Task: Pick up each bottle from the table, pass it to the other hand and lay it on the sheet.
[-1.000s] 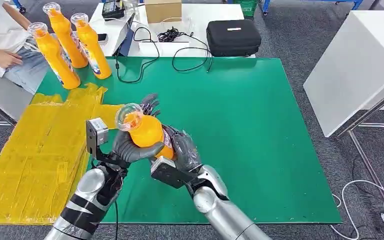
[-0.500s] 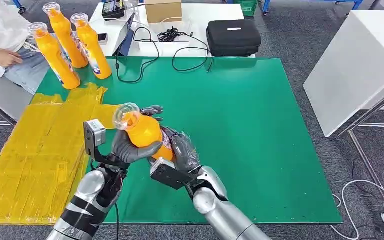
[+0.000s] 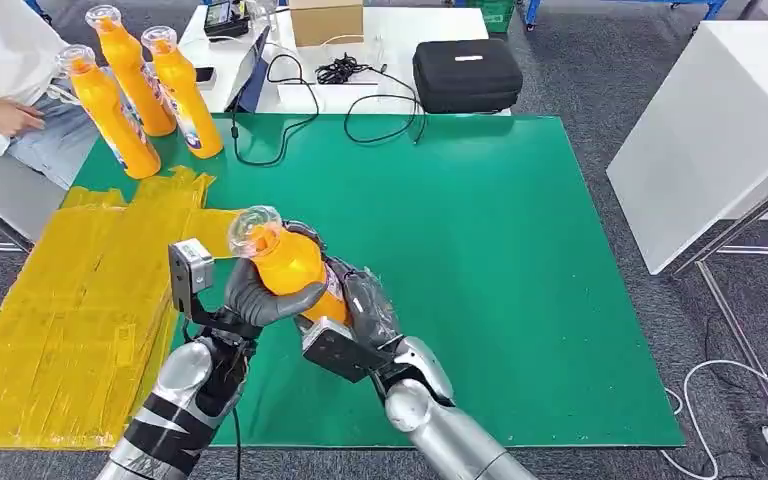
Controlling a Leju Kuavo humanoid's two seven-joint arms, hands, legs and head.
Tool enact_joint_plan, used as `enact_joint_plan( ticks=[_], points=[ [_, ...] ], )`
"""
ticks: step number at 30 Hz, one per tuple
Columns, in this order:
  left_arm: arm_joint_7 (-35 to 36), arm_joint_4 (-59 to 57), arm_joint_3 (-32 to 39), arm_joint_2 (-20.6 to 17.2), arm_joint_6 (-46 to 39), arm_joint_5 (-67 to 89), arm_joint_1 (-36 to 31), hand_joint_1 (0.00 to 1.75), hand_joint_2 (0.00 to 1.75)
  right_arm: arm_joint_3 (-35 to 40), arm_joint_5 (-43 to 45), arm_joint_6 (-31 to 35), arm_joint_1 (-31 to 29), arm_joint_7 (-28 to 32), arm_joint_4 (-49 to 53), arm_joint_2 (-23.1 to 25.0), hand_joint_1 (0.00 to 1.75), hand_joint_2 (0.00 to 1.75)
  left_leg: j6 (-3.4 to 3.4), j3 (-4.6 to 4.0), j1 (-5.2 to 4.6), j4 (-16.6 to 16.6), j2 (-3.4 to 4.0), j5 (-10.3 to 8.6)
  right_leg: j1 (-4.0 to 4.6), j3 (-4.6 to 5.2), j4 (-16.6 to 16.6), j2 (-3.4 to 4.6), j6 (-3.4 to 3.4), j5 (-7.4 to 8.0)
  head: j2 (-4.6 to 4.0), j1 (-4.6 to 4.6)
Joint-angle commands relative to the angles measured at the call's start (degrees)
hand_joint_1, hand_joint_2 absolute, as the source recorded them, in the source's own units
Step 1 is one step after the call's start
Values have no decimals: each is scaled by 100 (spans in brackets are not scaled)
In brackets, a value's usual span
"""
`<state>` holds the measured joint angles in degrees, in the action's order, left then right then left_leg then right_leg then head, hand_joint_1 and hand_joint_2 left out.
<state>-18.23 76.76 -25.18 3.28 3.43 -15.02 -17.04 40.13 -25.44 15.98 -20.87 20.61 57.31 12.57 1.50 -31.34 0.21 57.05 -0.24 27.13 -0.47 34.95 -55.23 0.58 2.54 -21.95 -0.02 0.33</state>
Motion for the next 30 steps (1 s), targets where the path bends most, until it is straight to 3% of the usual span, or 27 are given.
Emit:
enact_joint_plan(
  ticks=[1, 2, 8, 13, 17, 19, 21, 30],
  points=[
    [42, -190, 370, -15, -249, -95, -50, 175, 175, 92, 122, 120, 392, 69, 983, -452, 44, 175, -3, 9, 2, -4, -6, 1, 2, -12, 4, -9, -4, -3, 0, 0],
    [34, -151, 403, -35, -272, -96, -2, 175, 175, 6, 177, 164, 479, 98, 1186, -513, 0, 175, -5, 20, 1, -3, -6, 6, 2, -22, 2, -11, -5, -8, 0, -2],
    [-11, -68, 530, -100, -428, -63, 121, 175, 175, -226, 346, 183, 745, 127, 1928, -747, 0, 175, -7, 22, 0, -5, 2, 7, 1, -20, 1, -4, -7, -8, 0, -2],
    [-274, -21, 776, -186, -1640, 1063, 231, 175, 175, -846, 382, 379, 1348, 166, 3203, -1179, 0, 175, -5, 16, 0, -2, -17, 8, 3, -16, 1, -19, -6, -13, 0, -2],
    [-339, -94, 908, -195, -2086, 1510, 239, 175, 175, -1098, 485, 337, 1555, 220, 3365, -1247, 0, 175, -4, 13, 0, -2, -20, 7, 2, -17, 2, -25, -4, -13, 0, 2],
    [-388, -177, 1018, -259, -3163, 2861, 237, 175, 175, -1424, 559, 292, 1825, 335, 3688, -1317, 0, 175, -5, 3, -1, -4, -11, 2, 1, -6, 4, -14, -4, -6, 0, -2],
    [135, -293, 953, -451, -4164, 5313, 155, 175, 175, -1660, 520, 207, 1958, 406, 3962, -1354, 0, 175, -7, 10, 0, -4, -17, 5, 2, -15, 3, -21, -6, -11, 0, 0],
    [154, -166, 1066, -409, -4040, 5406, 204, 175, 175, -1726, 512, 111, 1932, 380, 3982, -1308, 0, 175, -7, 10, -2, -4, 3, 6, 0, -7, 1, -1, -9, -6, 0, -2]
  ],
)
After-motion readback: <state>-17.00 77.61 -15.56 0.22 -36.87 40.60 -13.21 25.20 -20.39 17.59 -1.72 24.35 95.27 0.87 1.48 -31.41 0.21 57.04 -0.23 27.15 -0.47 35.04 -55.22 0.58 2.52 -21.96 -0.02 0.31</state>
